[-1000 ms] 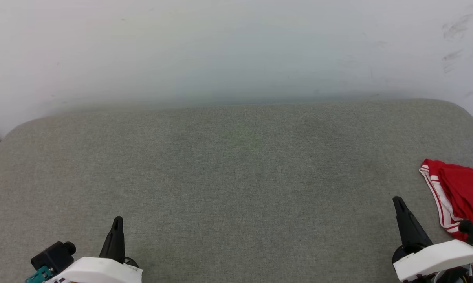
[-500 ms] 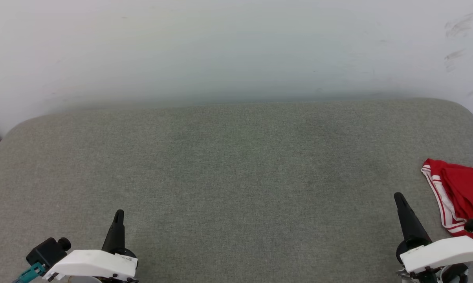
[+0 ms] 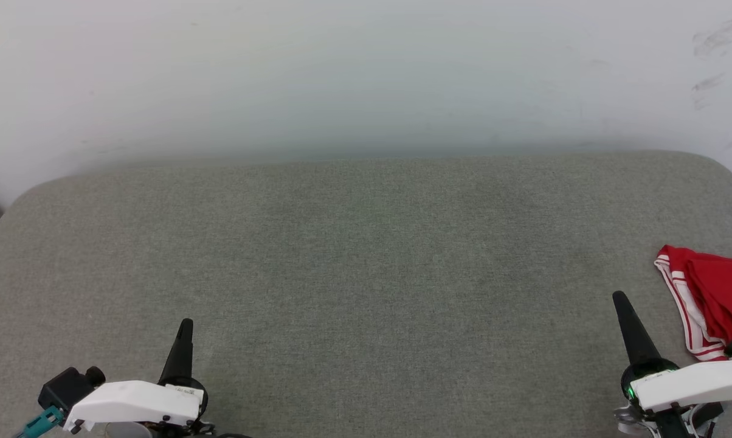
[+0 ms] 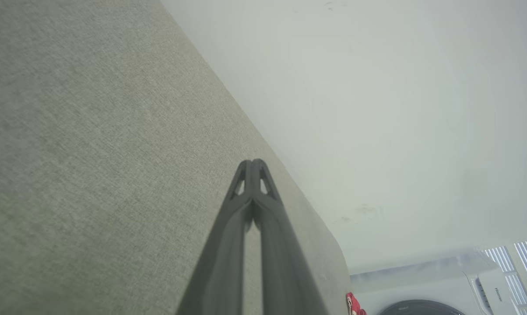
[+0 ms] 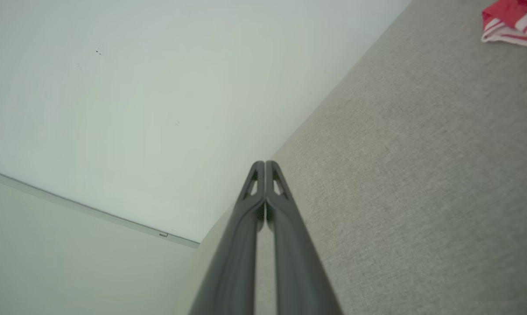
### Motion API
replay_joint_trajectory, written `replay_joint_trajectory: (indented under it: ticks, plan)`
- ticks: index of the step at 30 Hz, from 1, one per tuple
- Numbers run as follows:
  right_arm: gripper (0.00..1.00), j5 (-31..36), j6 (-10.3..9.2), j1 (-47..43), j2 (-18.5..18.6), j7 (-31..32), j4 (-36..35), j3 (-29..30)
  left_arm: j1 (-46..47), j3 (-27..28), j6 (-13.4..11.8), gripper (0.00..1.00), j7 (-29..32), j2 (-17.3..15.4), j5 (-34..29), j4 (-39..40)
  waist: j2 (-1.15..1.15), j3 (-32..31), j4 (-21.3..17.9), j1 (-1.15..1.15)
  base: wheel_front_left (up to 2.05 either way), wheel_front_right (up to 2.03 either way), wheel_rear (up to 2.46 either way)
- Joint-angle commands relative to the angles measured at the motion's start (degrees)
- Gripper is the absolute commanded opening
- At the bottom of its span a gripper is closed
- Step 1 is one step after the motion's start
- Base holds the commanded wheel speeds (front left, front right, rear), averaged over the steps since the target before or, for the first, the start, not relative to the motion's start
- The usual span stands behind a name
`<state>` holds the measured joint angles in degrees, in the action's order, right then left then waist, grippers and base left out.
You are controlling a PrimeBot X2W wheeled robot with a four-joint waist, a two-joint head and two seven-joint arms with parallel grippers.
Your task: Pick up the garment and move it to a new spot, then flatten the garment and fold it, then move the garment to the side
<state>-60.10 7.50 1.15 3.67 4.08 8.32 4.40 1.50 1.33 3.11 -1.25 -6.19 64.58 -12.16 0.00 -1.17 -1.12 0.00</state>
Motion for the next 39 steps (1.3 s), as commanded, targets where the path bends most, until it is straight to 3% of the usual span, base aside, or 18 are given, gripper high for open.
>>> replay_joint_trajectory:
  ticks: [1,39]
  plan:
    - [0.00,-1.6,0.00,1.3,-0.1,0.1,-0.1,0.2,1.4,0.5,0.5,0.00,0.3,0.2,1.3,0.3,0.00,0.0,0.0,0.00,0.00,0.00,0.00]
    - [0.00,-21.5,-0.01,4.0,-0.6,1.7,3.7,1.5,3.9,3.7,3.1,0.00,5.3,2.2,18.5,-1.2,0.00,0.8,0.7,0.00,0.00,0.00,0.00]
